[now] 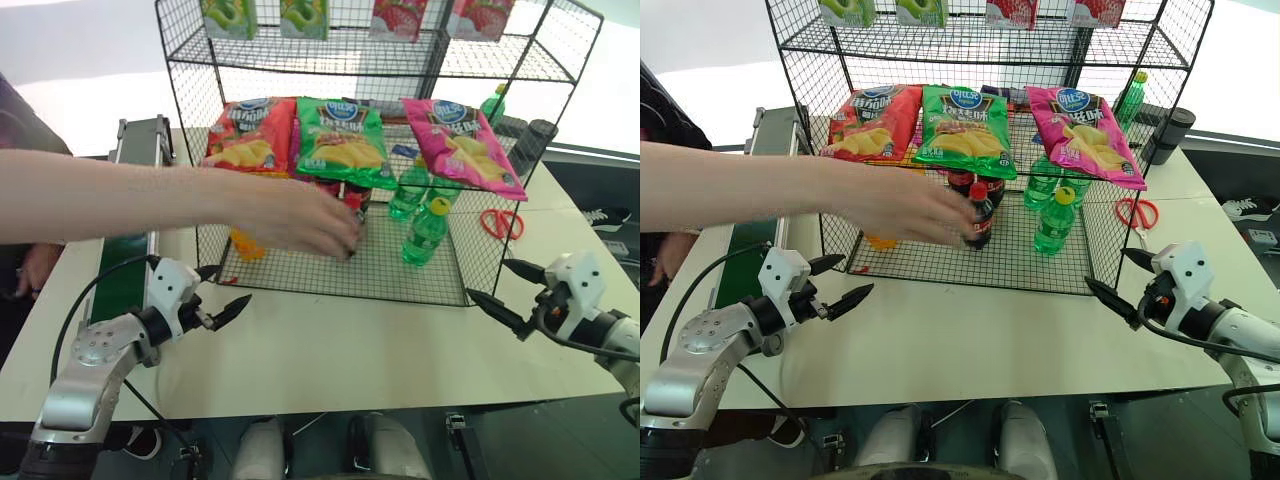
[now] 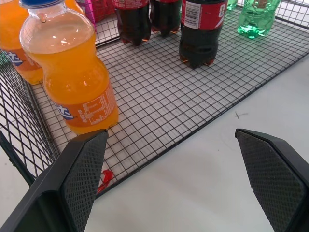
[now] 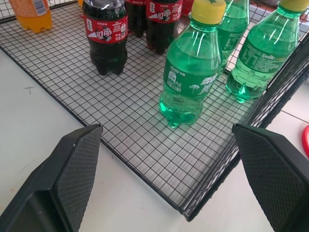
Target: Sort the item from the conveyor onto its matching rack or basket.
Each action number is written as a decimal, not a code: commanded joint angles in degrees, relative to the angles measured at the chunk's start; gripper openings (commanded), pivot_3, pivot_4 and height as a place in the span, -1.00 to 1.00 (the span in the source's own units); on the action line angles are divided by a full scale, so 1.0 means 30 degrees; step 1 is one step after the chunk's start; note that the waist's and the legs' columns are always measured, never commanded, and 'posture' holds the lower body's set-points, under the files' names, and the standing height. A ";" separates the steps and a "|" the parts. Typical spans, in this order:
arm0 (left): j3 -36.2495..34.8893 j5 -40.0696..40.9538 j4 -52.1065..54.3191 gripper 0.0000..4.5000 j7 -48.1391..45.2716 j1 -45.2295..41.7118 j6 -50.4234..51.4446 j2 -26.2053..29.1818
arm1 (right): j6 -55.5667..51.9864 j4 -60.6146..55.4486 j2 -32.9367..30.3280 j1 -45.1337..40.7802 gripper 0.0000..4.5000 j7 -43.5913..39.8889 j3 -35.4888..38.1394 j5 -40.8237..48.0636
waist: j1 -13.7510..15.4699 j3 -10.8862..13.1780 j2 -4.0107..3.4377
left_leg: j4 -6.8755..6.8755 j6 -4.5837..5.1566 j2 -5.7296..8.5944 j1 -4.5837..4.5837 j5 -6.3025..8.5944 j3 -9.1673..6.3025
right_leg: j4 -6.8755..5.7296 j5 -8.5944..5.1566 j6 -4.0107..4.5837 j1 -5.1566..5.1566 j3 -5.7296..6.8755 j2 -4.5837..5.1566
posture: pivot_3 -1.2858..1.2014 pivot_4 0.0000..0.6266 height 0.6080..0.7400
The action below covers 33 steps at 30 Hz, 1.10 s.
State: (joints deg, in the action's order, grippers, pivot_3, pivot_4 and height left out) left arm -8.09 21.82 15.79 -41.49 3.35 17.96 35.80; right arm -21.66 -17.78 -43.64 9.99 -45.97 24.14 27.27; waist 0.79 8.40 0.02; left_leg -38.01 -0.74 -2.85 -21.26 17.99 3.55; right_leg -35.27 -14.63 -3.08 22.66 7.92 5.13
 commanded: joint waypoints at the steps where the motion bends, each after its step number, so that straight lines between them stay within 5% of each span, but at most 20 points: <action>1: -0.0462 -0.0043 0.0494 1.00 0.0086 -0.0020 -0.0306 0.0062 | -0.0043 -0.0739 -0.0028 -0.0129 0.99 0.0118 0.0223 0.0162 | 0.0003 0.0000 0.0000 | 0.0000 0.0000 -0.0001 0.0000 0.0000 0.0000 | 0.0000 0.0000 0.0000 0.0000 0.0001 0.0000 | 0.03 -0.52 0.94; 33: -0.0217 0.0074 0.0598 1.00 0.0299 -0.0193 -0.0167 -0.0273 | -0.0909 -0.1095 0.0005 -0.1237 0.99 0.0504 -0.0425 0.0206 | 0.0002 -0.0005 0.0005 | -0.0001 0.0000 0.0001 0.0000 0.0000 0.0001 | -0.0004 0.0000 0.0000 0.0000 0.0002 0.0000 | 0.03 -0.52 0.94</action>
State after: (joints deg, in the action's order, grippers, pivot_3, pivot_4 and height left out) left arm -8.06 21.76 15.79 -40.77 3.62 18.00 35.05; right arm -25.42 -20.06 -43.64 6.62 -44.32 22.15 27.69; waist 0.80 8.39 0.04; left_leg -38.01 -0.74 -2.85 -21.26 17.99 3.56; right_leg -35.28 -14.63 -3.08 22.66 7.93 5.13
